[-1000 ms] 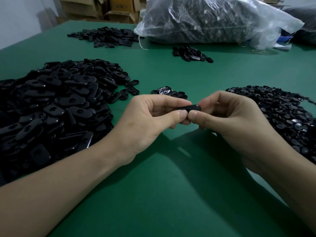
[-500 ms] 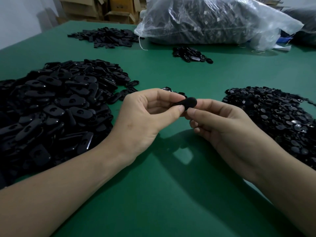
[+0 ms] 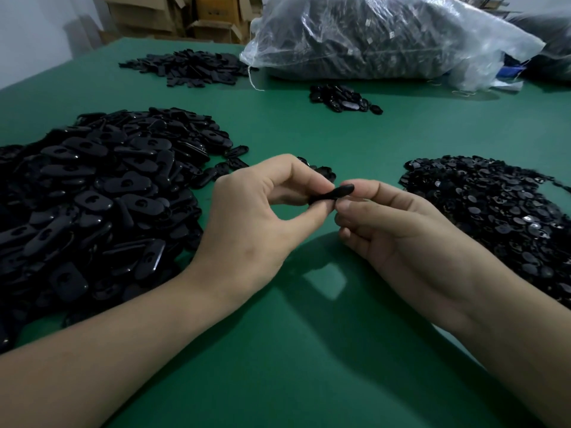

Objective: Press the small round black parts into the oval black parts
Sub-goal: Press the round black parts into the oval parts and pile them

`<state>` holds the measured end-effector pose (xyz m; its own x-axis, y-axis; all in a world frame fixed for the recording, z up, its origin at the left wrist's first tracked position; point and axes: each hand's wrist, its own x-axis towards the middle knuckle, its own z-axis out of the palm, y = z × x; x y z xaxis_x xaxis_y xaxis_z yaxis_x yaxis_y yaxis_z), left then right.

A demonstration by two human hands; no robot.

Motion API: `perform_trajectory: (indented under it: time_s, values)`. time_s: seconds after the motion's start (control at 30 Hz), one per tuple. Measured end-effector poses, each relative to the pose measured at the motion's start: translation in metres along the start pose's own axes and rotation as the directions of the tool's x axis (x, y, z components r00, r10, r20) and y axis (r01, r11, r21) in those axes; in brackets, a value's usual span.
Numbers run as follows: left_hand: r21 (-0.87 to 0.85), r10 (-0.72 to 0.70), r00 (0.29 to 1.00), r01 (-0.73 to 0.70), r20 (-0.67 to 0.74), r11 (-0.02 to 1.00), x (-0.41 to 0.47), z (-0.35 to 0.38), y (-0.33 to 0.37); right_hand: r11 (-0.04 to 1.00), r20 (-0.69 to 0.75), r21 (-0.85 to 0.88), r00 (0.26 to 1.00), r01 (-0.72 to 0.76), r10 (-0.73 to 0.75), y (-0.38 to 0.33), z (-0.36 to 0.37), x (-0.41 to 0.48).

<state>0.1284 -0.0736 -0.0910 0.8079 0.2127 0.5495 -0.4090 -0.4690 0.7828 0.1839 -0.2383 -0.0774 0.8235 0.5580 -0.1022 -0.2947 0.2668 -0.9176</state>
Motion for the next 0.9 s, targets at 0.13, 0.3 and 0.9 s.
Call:
perform_trajectory:
  time_s: [0.13, 0.3, 0.9]
  values:
    - [0.136, 0.137, 0.990, -0.130, -0.044, 0.982, -0.001, 0.000, 0.004, 0.995, 0.045, 0.080, 0.998, -0.056, 0.052, 0.000, 0.001, 0.000]
    - [0.271, 0.330, 0.944, -0.312, -0.024, 0.911, -0.001, -0.002, 0.004, 0.982, 0.083, 0.157, 0.993, -0.100, 0.088, 0.001, -0.001, 0.002]
    - [-0.051, 0.080, 0.997, -0.081, -0.010, 0.995, 0.001, 0.003, -0.001, 0.995, 0.138, 0.078, 0.989, -0.060, 0.049, -0.003, -0.013, 0.005]
